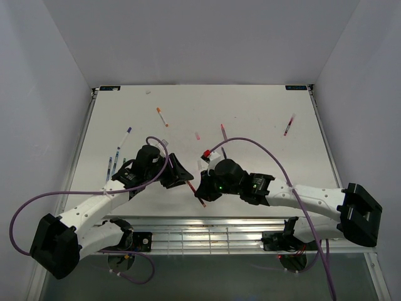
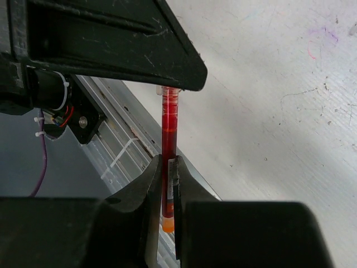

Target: Open the pen caps

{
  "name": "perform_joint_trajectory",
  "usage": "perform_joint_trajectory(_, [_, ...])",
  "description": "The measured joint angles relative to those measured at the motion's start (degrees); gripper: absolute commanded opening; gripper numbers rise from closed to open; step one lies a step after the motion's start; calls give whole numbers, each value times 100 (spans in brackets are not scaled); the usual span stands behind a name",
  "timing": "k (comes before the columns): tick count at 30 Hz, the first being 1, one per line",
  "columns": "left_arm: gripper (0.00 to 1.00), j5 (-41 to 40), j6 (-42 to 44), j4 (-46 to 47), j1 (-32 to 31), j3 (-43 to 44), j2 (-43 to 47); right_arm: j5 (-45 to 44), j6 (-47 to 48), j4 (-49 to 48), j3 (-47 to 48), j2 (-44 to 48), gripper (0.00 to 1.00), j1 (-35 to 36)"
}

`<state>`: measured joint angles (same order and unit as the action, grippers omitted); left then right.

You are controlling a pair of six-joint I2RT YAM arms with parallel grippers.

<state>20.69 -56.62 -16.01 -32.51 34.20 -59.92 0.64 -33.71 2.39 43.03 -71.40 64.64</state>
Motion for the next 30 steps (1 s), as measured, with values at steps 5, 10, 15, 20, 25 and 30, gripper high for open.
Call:
perform_joint_trajectory(5, [41, 46, -44, 98, -24, 0, 0, 24, 0, -170, 0, -17, 8, 0])
perform_joint_trajectory(10, [29, 76, -55, 129, -26, 0, 0, 22, 0, -280, 0, -63, 8, 0])
perform_joint_trajectory(15, [20, 114, -103, 212, -33, 0, 11, 37, 0, -319, 0, -101, 32, 0])
perform_joint_trajectory(20, [16, 114, -85, 190, -35, -11, 11, 68, 109, -363, 35, -227, 36, 0])
perform_joint_trajectory(25, [5, 116, -85, 186, -35, -11, 11, 85, 179, -365, 175, -494, 37, 0])
perform_joint_trajectory(30, [0, 118, -87, 186, -35, -11, 13, 96, 278, -365, 354, -667, 27, 0])
